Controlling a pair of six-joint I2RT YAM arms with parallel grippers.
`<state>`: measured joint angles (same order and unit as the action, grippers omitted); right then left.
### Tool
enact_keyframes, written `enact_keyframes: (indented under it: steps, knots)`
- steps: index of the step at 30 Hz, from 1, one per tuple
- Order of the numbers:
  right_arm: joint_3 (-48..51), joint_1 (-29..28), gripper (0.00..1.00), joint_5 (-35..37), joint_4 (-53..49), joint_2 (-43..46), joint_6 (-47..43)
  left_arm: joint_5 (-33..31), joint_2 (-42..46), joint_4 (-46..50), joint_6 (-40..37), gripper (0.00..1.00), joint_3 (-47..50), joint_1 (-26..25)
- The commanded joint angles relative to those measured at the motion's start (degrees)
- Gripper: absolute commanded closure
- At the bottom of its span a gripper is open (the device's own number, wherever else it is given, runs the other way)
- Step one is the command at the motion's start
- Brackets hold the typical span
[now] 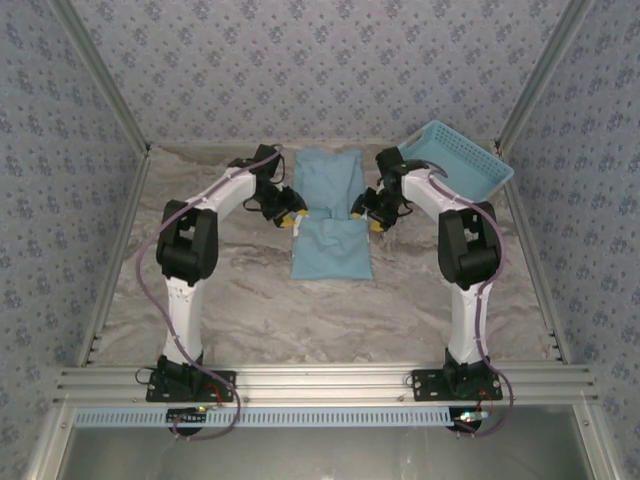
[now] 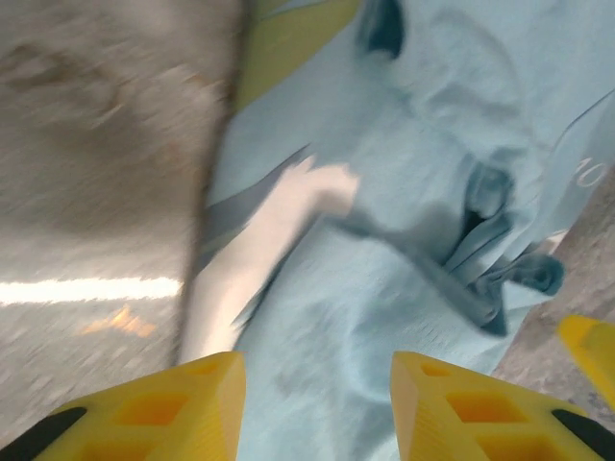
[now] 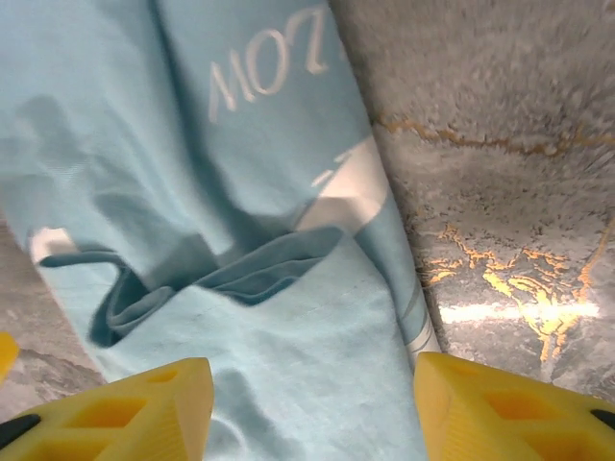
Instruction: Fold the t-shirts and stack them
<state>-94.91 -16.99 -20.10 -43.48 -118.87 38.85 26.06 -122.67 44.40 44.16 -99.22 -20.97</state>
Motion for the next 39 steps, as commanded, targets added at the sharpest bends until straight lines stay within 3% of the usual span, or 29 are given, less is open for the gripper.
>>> enact_keyframes:
  steps: [1,7,13,21,24,30,35,39]
  knots:
    - [2.5,0.2,0.39,2.4,0.3,7.9,-4.7,-3.8,13.4,0.7,2.8,0.56,10.7,-0.6]
    - [21.3,-0.9,0.41,1.1,3.9,19.1,-1.3,0.3,22.4,-8.5,8.6,0.50,30.9,-4.3]
    - [34.9,-3.5,0.40,-2.6,10.9,26.4,6.4,1.9,20.6,-12.2,12.6,0.48,35.9,-7.7]
    - [40.1,-4.8,0.42,-5.7,16.1,23.7,11.6,1.3,17.0,-18.0,16.8,0.51,37.9,-7.8]
    - [40.2,-5.3,0.46,-6.1,16.5,22.0,12.2,1.9,15.4,-19.9,17.6,0.59,37.1,-7.9]
    - [40.3,-5.3,0.58,-6.9,18.5,19.6,14.1,2.0,13.3,-20.7,17.8,0.86,35.0,-7.9]
    - [39.0,-5.5,0.68,-5.8,17.5,18.8,14.3,1.4,13.7,-20.5,17.5,1.00,34.0,-7.9]
    - [38.5,-5.6,0.63,-2.6,13.0,21.4,12.3,0.5,15.0,-18.5,16.3,1.00,33.7,-7.9]
